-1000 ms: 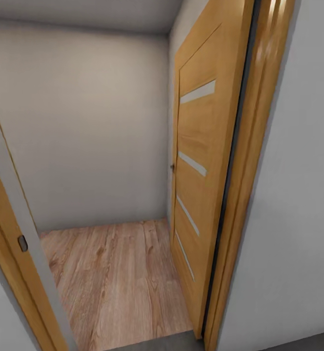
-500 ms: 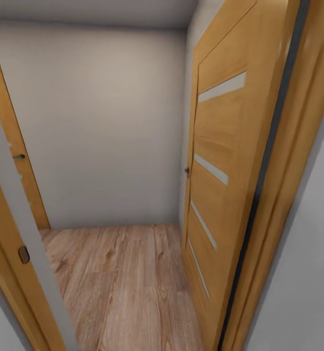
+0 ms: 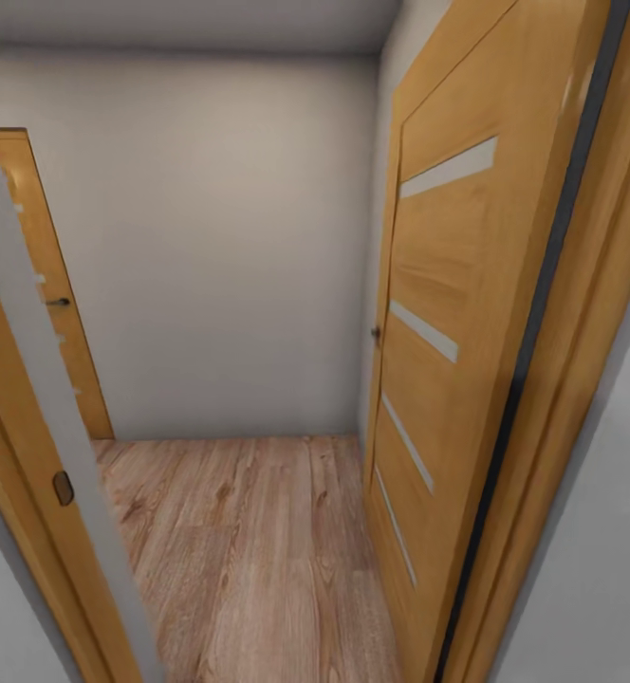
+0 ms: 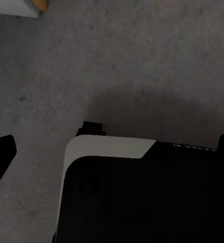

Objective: Move the two storage containers from the living room to the garage. In the garage, place one container on the floor and stack the other container on top of it (either order is fine).

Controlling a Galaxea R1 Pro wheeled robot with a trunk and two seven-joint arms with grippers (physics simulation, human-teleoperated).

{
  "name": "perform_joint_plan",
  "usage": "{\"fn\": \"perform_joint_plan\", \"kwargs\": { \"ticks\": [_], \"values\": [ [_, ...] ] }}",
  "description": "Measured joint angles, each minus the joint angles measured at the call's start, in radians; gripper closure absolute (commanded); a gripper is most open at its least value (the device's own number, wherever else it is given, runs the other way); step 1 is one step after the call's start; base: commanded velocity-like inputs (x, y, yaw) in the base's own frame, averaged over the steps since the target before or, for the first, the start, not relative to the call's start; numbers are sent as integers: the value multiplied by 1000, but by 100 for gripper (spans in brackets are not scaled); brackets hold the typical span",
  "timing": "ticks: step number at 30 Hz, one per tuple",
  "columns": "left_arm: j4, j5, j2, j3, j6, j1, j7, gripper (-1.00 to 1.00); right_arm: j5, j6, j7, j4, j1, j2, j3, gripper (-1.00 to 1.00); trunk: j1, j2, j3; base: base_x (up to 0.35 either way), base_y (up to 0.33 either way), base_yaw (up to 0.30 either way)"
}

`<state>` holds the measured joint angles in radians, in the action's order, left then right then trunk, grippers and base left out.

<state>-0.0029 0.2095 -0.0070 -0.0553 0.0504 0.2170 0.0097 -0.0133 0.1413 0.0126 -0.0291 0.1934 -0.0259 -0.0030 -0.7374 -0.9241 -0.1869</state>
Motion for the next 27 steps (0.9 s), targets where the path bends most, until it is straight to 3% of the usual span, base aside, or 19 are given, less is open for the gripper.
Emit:
{"fn": "perform_joint_plan", "kwargs": {
  "ticks": [9, 27],
  "values": [
    [0, 1, 4, 1, 0, 0, 0, -100, -4, 0, 1, 0, 0, 3, 0, -100, 0, 0, 0, 0, -170, 49],
    [0, 1, 4, 1, 1, 0, 0, -100, 1, 0, 1, 0, 0, -2, 1, -100, 0, 0, 0, 0, -4, 260]
  ]
}}
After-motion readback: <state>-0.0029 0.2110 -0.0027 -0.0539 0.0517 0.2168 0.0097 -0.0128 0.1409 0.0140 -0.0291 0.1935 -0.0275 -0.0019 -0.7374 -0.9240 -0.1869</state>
